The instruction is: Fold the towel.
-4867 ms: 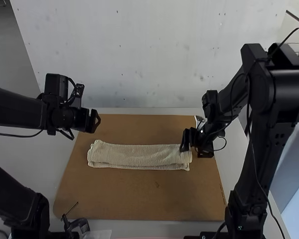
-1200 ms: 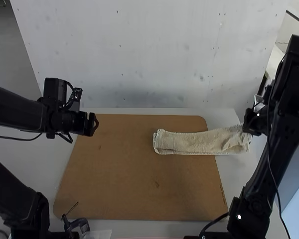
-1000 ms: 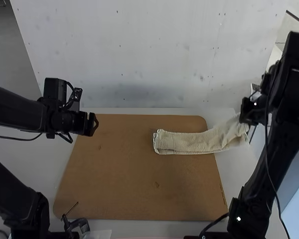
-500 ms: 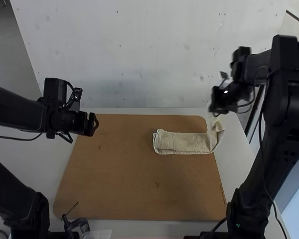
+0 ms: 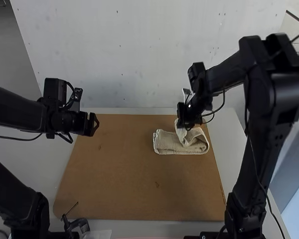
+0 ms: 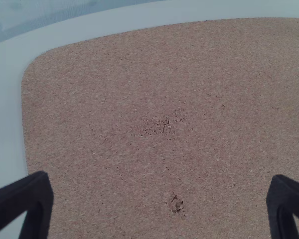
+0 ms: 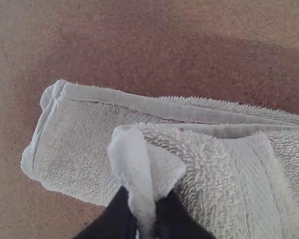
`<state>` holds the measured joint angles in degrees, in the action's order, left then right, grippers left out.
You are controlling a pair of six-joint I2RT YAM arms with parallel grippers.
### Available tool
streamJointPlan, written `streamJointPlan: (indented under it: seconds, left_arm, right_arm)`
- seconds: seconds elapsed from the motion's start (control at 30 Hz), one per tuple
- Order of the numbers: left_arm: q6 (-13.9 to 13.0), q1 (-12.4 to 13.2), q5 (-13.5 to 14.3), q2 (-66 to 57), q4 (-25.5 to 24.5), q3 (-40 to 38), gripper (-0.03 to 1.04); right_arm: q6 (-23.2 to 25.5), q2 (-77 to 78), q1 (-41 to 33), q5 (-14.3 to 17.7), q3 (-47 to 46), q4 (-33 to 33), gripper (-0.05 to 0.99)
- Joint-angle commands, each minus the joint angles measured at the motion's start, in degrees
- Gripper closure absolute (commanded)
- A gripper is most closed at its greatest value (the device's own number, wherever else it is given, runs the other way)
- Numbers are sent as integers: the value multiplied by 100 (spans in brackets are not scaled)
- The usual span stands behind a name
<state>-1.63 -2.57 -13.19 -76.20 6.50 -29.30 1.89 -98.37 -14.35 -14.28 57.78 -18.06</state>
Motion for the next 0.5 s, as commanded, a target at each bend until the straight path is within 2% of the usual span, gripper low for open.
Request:
streamJointPlan:
  seconds: [0.0, 0.17, 0.4, 0.43, 0.47]
  left_arm:
    - [31, 46, -70, 27, 62, 117, 5]
    - [49, 46, -96, 9, 62, 117, 5]
    - [66, 46, -140, 27, 70, 144, 5]
    - [66, 46, -140, 27, 88, 144, 5]
    - [75, 46, -140, 27, 123, 153, 5]
  right_arm:
    - [365, -262, -244, 101, 14, 242, 91]
    - [839, -631, -648, 136, 225, 506, 91]
    - [1173, -974, -947, 136, 374, 761, 91]
    - [1200, -1079, -965, 136, 462, 761, 88]
    - [1200, -1088, -965, 136, 489, 761, 78]
